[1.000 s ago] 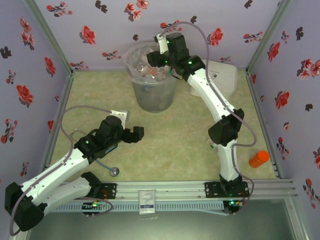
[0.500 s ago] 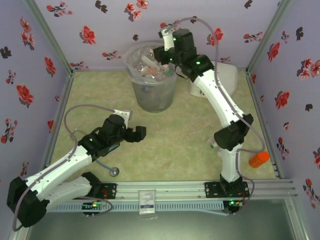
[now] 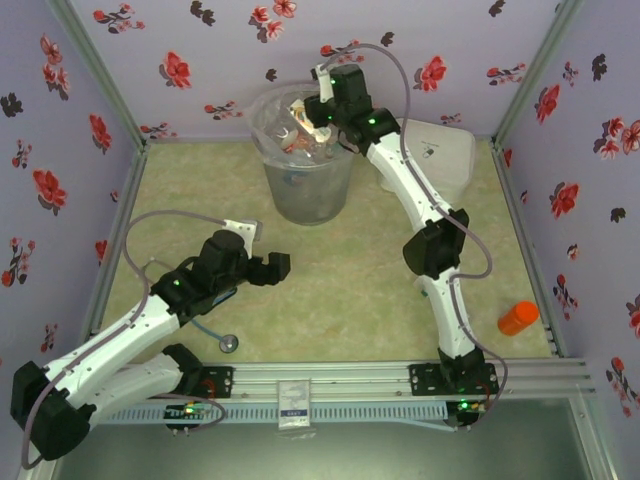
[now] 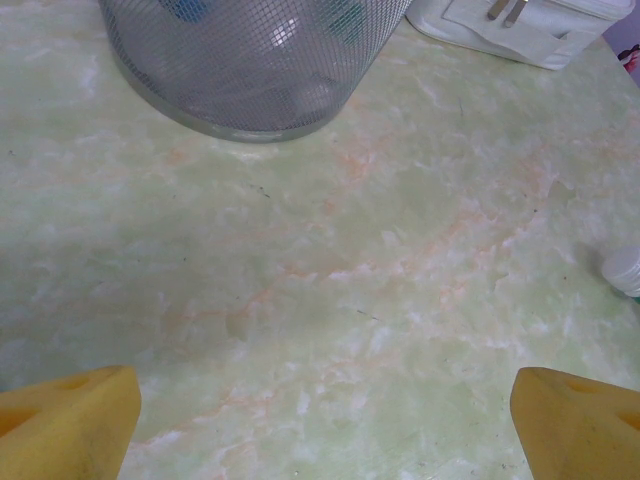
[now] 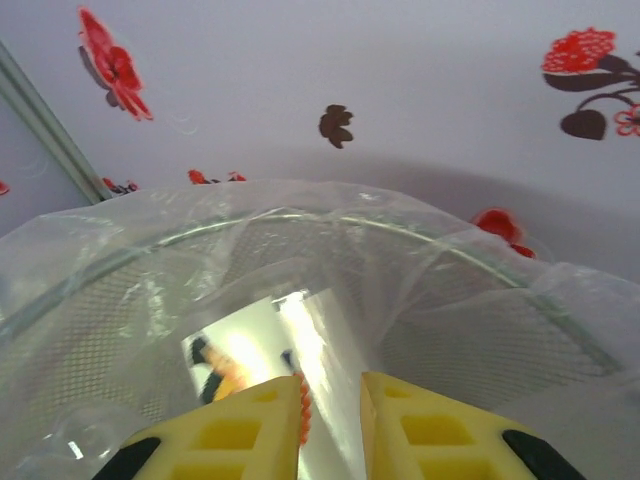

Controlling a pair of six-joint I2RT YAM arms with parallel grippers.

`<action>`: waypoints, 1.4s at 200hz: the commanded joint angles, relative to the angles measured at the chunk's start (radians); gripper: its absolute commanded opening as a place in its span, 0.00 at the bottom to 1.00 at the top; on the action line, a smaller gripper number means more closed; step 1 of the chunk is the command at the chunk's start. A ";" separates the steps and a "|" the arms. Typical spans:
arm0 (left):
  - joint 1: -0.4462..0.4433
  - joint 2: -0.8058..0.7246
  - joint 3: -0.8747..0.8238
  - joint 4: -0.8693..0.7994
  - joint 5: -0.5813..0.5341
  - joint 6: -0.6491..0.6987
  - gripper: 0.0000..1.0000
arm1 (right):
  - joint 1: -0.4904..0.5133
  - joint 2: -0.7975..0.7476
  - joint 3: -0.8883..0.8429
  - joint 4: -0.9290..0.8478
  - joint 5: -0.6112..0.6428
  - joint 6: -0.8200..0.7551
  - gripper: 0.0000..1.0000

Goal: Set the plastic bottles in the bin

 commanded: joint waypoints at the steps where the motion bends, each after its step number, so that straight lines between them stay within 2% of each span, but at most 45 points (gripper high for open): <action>1: 0.009 -0.013 0.029 -0.020 -0.010 -0.003 0.96 | -0.006 -0.040 -0.003 0.018 -0.009 0.028 0.27; 28: 0.013 -0.005 0.023 -0.012 -0.012 0.001 0.96 | -0.005 -0.231 -0.191 0.064 -0.029 0.019 0.31; 57: 0.020 0.018 0.025 -0.001 -0.008 0.010 0.97 | -0.015 -0.459 -0.402 0.046 0.005 -0.031 0.37; 85: 0.028 0.053 0.040 0.016 0.000 0.030 0.97 | -0.054 -0.656 -0.597 -0.078 0.099 -0.050 0.42; 139: 0.063 0.125 0.072 0.035 0.010 0.087 1.00 | -0.118 -0.945 -0.947 -0.431 0.343 0.036 0.58; 167: 0.087 0.160 0.087 0.042 0.036 0.109 1.00 | -0.121 -1.033 -1.111 -0.606 0.374 0.064 0.64; 196: 0.101 0.191 0.092 0.069 0.069 0.119 1.00 | -0.120 -1.022 -1.252 -0.669 0.366 0.009 0.68; 212: 0.103 0.197 0.098 0.069 0.078 0.118 1.00 | -0.120 -0.957 -1.292 -0.707 0.353 -0.031 0.70; 228: 0.104 0.190 0.098 0.065 0.080 0.115 1.00 | -0.111 -0.891 -1.286 -0.717 0.282 -0.066 0.72; 244: 0.106 0.172 0.093 0.047 0.079 0.112 1.00 | -0.102 -0.822 -1.284 -0.717 0.271 -0.099 0.77; 280: 0.115 0.107 0.055 0.036 0.079 0.091 1.00 | -0.103 -0.650 -1.329 -0.765 0.253 -0.209 0.82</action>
